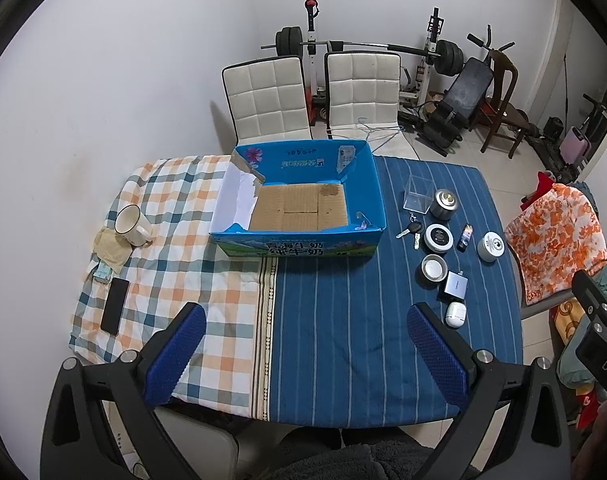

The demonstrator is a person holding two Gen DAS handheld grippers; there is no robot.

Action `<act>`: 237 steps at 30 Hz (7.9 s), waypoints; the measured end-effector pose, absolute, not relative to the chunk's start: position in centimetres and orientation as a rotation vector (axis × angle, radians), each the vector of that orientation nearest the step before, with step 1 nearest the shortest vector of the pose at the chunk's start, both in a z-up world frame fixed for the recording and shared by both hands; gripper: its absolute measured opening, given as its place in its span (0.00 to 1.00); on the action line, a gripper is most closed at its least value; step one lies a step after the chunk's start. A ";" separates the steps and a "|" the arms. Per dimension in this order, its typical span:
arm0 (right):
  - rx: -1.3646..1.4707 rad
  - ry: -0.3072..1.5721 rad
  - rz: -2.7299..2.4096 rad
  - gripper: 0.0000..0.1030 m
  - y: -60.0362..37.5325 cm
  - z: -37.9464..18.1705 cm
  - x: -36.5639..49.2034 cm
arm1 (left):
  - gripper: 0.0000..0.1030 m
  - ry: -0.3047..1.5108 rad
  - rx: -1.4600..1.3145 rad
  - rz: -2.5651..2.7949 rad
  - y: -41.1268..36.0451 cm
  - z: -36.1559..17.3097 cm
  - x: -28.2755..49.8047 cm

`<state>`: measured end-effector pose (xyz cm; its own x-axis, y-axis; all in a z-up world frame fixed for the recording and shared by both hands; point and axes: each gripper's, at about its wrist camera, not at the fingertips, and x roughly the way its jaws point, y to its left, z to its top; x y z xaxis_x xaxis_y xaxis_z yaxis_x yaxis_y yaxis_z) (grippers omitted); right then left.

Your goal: Organize rigid objects

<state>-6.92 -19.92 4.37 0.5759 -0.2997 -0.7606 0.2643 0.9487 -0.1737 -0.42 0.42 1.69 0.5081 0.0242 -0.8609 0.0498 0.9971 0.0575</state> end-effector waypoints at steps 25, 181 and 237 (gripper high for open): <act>-0.045 0.894 -0.330 1.00 -19.7 4.2 -6.9 | 1.00 1.037 0.081 -0.015 0.8 1.8 -0.3; 0.374 1.420 -0.104 0.73 -36.9 -25.7 28.6 | 0.61 1.477 -0.061 -0.317 -17.1 -19.2 34.8; 0.024 1.510 0.211 0.80 -4.5 -31.8 44.7 | 1.00 1.720 -0.123 -0.178 7.4 -29.2 43.8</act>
